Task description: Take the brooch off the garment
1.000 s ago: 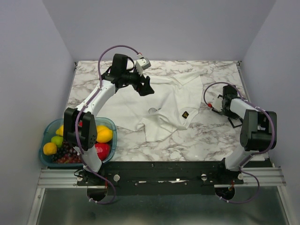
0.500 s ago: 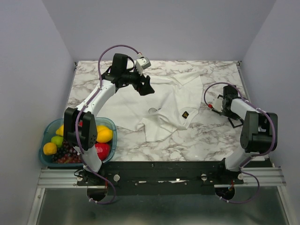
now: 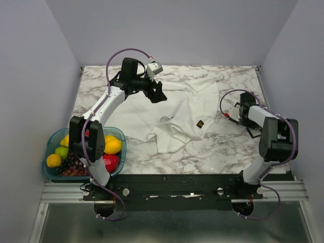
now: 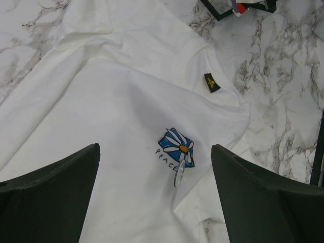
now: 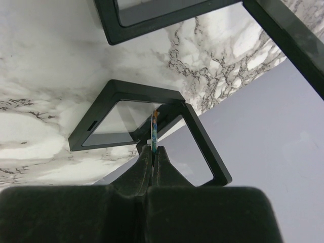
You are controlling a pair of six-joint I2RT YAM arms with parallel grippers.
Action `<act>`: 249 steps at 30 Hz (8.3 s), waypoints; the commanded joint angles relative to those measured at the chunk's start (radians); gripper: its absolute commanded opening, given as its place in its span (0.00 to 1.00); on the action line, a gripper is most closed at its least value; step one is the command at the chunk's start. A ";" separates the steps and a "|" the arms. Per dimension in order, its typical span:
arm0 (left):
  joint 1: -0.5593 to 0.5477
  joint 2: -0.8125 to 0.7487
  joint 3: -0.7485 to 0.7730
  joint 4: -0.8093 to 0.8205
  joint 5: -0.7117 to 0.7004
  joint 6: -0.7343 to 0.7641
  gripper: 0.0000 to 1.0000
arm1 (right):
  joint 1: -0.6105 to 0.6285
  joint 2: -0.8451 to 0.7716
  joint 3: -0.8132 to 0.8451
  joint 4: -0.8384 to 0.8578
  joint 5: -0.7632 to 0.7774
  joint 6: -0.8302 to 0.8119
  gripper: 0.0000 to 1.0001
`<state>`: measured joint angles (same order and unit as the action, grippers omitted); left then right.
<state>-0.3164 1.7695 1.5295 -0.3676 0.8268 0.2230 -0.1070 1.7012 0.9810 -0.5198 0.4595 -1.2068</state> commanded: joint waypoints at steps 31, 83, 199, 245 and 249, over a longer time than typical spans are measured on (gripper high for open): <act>-0.004 0.021 0.026 0.025 0.037 -0.016 0.99 | -0.008 -0.026 -0.004 -0.121 0.004 0.021 0.33; 0.014 0.240 -0.015 -0.364 0.140 0.372 0.58 | 0.354 0.080 0.723 -0.333 -1.233 0.570 0.31; 0.013 0.045 0.103 -0.045 0.244 -0.005 0.00 | 0.526 0.209 0.772 0.012 -1.404 0.742 0.32; -0.024 0.051 0.075 0.045 0.284 -0.096 0.00 | 0.526 0.252 0.725 0.195 -1.141 1.308 0.28; -0.024 0.045 0.072 0.033 0.281 -0.086 0.00 | 0.526 0.247 0.720 0.199 -1.183 1.305 0.31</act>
<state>-0.3031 1.8275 1.6073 -0.3489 1.0206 0.1654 0.4068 1.9228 1.6913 -0.3794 -0.7803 0.0639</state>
